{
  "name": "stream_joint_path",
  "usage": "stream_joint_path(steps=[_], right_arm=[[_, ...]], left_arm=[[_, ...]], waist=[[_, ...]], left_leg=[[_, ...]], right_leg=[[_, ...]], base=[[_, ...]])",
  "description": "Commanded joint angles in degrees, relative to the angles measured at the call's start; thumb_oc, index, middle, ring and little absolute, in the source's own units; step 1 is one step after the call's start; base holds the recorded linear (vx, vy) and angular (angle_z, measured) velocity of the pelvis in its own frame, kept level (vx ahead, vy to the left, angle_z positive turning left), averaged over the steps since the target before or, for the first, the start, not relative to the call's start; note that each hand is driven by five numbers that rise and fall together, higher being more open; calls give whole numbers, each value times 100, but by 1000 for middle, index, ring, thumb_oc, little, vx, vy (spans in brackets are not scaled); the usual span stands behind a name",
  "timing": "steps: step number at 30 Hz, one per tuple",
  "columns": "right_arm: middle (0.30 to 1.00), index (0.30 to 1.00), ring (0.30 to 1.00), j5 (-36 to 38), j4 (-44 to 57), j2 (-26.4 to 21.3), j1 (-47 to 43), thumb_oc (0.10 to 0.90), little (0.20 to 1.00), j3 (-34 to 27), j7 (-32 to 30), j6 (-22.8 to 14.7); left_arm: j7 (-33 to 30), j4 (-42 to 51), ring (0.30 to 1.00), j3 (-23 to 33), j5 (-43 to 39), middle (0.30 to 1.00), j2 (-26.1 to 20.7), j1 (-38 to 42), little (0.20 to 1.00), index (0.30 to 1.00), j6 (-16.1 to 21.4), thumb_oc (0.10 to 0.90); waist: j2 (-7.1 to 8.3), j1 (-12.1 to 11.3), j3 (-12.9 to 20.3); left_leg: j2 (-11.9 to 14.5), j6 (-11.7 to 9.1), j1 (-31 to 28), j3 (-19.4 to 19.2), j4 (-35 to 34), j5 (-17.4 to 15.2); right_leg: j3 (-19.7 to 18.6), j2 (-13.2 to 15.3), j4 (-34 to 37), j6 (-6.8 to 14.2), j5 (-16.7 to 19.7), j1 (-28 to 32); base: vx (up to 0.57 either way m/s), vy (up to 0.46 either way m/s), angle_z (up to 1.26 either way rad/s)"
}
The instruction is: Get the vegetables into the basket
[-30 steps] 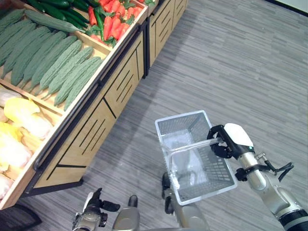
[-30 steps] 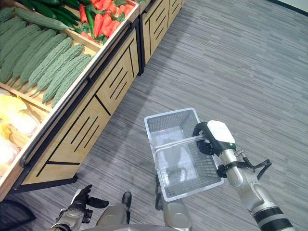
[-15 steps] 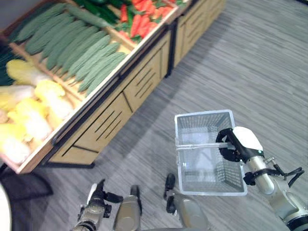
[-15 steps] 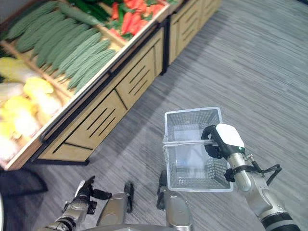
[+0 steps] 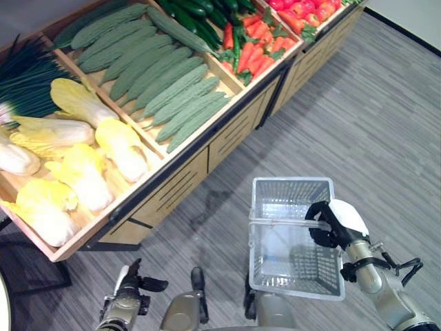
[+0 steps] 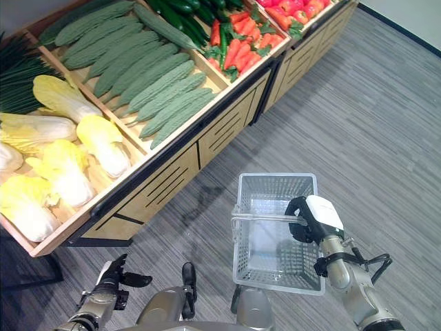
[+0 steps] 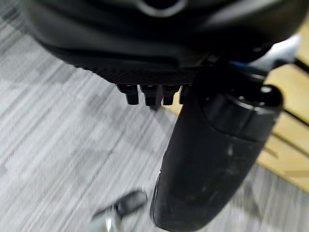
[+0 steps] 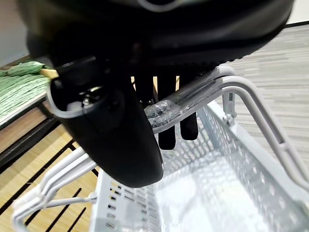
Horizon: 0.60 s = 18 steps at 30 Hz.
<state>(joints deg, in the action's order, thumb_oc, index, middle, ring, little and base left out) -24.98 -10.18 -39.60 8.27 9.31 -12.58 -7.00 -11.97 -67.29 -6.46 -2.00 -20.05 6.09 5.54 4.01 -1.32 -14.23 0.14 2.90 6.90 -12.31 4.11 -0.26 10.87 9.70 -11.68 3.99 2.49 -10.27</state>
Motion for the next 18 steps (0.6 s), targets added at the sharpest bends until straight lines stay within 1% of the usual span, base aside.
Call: stream_joint_path(steps=[1, 2, 3, 4, 5, 6, 7, 9, 10, 11, 13, 14, 15, 16, 18], right_arm=[[300, 300, 300, 30, 605, -42, -616, 400, 300, -236, -350, -357], [300, 300, 300, 29, 590, -38, -623, 400, 300, -224, -340, -352], [300, 300, 300, 25, 573, -15, -633, 400, 300, -206, -333, -358], [300, 300, 300, 25, 571, -15, -636, 400, 300, -205, -333, -358], [300, 300, 300, 14, 563, -6, -645, 400, 300, -193, -320, -363], [300, 300, 300, 18, 554, -4, -656, 400, 300, -186, -301, -370], [300, 300, 300, 48, 585, -2, -674, 400, 300, -165, -288, -390], [300, 300, 300, 106, 633, -7, -725, 400, 300, -120, -322, -444], [300, 300, 300, 134, 628, -29, -758, 400, 300, -92, -345, -461], [300, 300, 300, 145, 641, -48, -765, 400, 300, -74, -345, -473], [300, 300, 300, 143, 702, -68, -743, 400, 300, -80, -328, -489], [300, 300, 300, 143, 699, -69, -747, 400, 300, -78, -329, -490], [300, 300, 300, 128, 733, -89, -736, 400, 300, -85, -325, -488], [300, 300, 300, 141, 763, -91, -673, 400, 300, -84, -302, -510], [300, 300, 300, 141, 759, -91, -676, 400, 300, -80, -304, -513]], left_arm=[[-126, 75, 1000, 54, 144, 1000, -127, -295, 1000, 1000, 61, 900], [-100, 102, 1000, 34, 142, 1000, -130, -317, 1000, 1000, 55, 900], [-85, 117, 1000, 32, 137, 1000, -130, -327, 1000, 1000, 60, 900], [-85, 118, 1000, 34, 137, 1000, -130, -324, 1000, 1000, 59, 900], [-75, 113, 1000, 30, 138, 1000, -135, -325, 1000, 1000, 61, 900], [-62, 80, 1000, 28, 129, 1000, -128, -311, 1000, 1000, 65, 900], [-58, 22, 1000, 49, 104, 1000, -121, -308, 1000, 1000, 71, 900], [-88, -72, 1000, 87, 85, 1000, -114, -262, 1000, 1000, 89, 900], [-101, -130, 1000, 82, 81, 1000, -111, -211, 1000, 1000, 90, 900], [-102, -180, 1000, 77, 89, 1000, -102, -185, 1000, 1000, 94, 900], [-122, -265, 1000, 82, 68, 1000, -103, -143, 1000, 1000, 100, 900], [-122, -270, 1000, 83, 68, 1000, -102, -140, 1000, 1000, 103, 900], [-128, -329, 1000, 95, 55, 1000, -95, -128, 1000, 1000, 95, 900], [-169, -310, 1000, 118, 45, 1000, -79, -158, 1000, 1000, 116, 900], [-169, -309, 1000, 120, 45, 1000, -79, -161, 1000, 1000, 116, 900]], waist=[[106, -104, 275], [81, -93, 278], [70, -89, 278], [67, -90, 293], [57, -56, 288], [30, 3, 283], [4, 39, 264], [16, 128, 167], [50, 215, 112], [61, 274, 92], [99, 327, 73], [90, 345, 65], [116, 349, 76], [151, 338, 127], [149, 354, 127]], left_leg=[[240, -101, 304, 176, 488, -405], [197, -71, 250, 224, 428, -402], [166, -54, 172, 250, 363, -414], [172, -55, 187, 248, 342, -387], [142, -42, 133, 297, 298, -379], [127, -41, 68, 366, 218, -356], [135, -56, 9, 431, 163, -340], [100, -132, -73, 645, 182, -381], [47, -193, -123, 838, 221, -449], [18, -225, -153, 971, 273, -510], [-15, -278, -225, 1215, 311, -584], [-11, -279, -228, 1234, 318, -590], [-19, -291, -261, 1334, 299, -607], [-38, -330, -296, 1507, 296, -600], [-38, -332, -295, 1521, 296, -598]], right_leg=[[-115, 507, -670, 596, 412, 370], [-172, 431, -869, 582, 378, 351], [-223, 370, -945, 557, 325, 310], [-221, 361, -927, 550, 348, 292], [-353, 229, -997, 528, 311, 185], [-550, 36, -996, 470, 181, 5], [-660, -100, -878, 426, 22, -158], [-947, -168, -164, 466, -6, -343], [-1348, -245, 248, 550, 119, -473], [-1635, -286, 463, 589, 215, -573], [-1891, -318, 637, 632, 339, -667], [-1870, -317, 645, 630, 337, -649], [-1916, -366, 626, 632, 350, -665], [-1861, -371, 642, 583, 289, -527], [-1846, -368, 646, 582, 288, -520]], base=[[102, 162, -1], [101, 137, -2], [66, 75, 4], [52, 55, 11], [54, 39, 17], [92, 40, 11], [134, -41, 15], [200, -159, 47], [239, -215, 72], [248, -213, 88], [164, -159, 90], [116, -140, 91], [155, -225, 92], [154, -225, 97], [132, -252, 96]])
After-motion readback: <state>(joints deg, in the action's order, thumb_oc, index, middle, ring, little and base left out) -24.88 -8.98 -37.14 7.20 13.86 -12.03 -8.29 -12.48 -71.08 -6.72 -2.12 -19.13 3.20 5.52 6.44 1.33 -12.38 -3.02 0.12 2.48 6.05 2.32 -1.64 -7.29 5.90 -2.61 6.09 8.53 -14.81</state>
